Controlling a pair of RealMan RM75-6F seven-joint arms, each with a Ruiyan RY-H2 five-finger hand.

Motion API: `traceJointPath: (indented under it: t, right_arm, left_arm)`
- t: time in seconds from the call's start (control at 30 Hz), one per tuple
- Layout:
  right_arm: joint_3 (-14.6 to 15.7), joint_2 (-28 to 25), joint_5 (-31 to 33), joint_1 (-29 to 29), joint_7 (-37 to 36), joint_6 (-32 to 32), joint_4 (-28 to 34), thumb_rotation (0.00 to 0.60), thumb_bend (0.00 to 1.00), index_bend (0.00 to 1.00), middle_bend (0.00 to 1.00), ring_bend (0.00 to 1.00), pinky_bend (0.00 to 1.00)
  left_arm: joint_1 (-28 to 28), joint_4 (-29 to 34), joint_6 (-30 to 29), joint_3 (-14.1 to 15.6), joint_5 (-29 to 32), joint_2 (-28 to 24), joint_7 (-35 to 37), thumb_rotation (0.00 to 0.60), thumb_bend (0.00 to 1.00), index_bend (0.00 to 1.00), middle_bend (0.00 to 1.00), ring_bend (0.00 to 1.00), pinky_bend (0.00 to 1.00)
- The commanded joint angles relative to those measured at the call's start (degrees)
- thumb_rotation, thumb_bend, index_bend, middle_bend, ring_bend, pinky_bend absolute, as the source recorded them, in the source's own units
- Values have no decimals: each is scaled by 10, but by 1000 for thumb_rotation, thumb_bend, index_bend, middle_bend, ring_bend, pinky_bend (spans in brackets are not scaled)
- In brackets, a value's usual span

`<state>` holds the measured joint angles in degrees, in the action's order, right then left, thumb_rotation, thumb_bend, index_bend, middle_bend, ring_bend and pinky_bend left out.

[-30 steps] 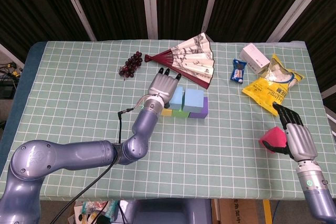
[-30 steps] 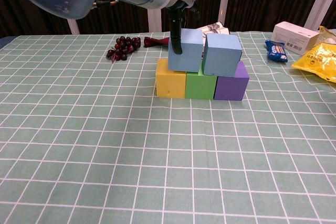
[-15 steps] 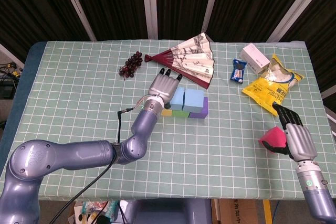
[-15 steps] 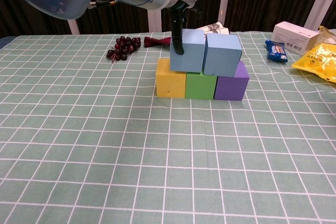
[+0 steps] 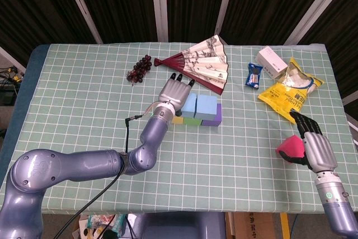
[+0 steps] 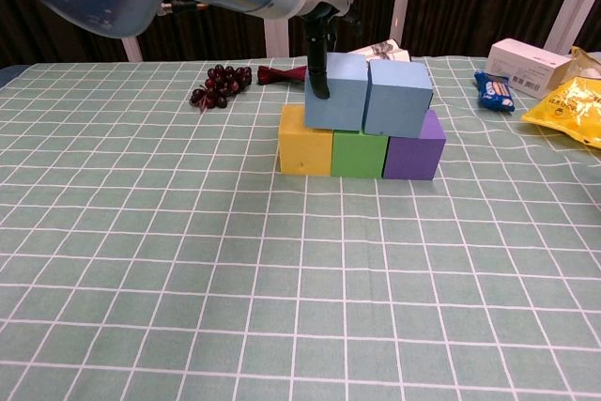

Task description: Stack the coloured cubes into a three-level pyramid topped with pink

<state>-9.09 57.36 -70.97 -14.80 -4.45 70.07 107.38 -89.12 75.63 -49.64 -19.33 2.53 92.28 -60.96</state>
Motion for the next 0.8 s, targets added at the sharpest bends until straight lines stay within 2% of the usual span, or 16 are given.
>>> traceJointPath:
  t: [0.03,0.8]
  right_arm:
    - [0,0,0,0,0,0,0,600,236,0,83,0,0]
    - [1,0,-1,0,-2,-2,0,600,236,0,83,0,0]
  left_arm:
    - [-2,0,-1,1,0,0,1,600,358,0,382,25,0]
    - [-10,-3,-6,11,-3,5,13,600,358,0,378,25,0]
